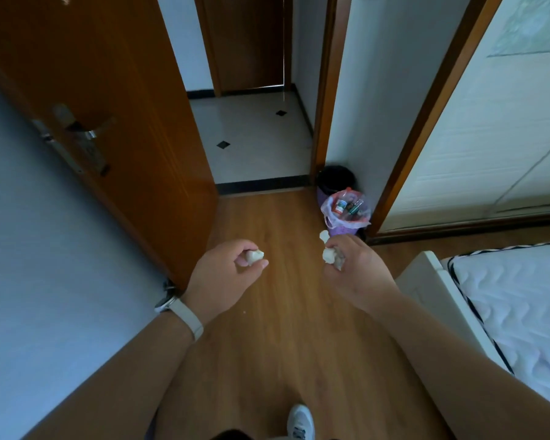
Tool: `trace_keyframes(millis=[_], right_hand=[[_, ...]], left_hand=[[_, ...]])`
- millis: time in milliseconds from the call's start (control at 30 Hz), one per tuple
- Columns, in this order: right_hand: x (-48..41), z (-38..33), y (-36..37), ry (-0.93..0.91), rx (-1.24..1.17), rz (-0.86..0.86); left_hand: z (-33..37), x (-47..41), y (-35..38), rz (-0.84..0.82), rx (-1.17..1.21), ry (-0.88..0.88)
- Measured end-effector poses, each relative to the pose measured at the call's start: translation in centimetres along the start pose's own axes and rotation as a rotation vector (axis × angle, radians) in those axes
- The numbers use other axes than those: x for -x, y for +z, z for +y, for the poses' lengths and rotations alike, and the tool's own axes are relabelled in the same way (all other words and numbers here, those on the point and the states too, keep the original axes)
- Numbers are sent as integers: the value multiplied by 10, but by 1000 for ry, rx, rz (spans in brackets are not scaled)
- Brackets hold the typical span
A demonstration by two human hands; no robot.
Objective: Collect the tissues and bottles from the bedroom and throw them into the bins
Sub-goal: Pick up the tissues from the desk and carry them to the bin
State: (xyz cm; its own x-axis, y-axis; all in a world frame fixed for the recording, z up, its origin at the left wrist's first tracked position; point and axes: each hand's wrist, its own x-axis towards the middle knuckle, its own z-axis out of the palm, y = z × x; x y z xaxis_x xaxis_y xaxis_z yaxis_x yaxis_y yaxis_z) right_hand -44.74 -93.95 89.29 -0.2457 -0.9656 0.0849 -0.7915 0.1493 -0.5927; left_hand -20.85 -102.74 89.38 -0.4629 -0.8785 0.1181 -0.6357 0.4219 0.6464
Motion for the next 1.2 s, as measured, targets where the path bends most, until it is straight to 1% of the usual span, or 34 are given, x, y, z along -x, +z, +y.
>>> trace_keyframes(millis=[233,367,500,667,733,800,933,1067,1200], right_hand=[[-73,28,-13,56,4,20],[-119,36,-5,107,7,10],[-179,41,2,162,41,37],[-267,44,8,233,97,39],[-304,44,10,240,111,41],[-340,44,12,246,117,78],[-395,48,19,271,106,91],[-432,58,22,307,120,130],[-476,79,21,282,116,158]], left_hand=[[-2,-85,16,12,43,17],[-18,-136,24,-11,52,26],[-48,-206,35,-80,43,45],[-77,-309,37,-147,94,80],[-86,-347,34,-166,110,101],[-96,-387,31,-196,126,120],[-111,-455,27,-185,87,186],[-112,-499,24,-182,99,189],[-114,-544,34,-181,135,164]])
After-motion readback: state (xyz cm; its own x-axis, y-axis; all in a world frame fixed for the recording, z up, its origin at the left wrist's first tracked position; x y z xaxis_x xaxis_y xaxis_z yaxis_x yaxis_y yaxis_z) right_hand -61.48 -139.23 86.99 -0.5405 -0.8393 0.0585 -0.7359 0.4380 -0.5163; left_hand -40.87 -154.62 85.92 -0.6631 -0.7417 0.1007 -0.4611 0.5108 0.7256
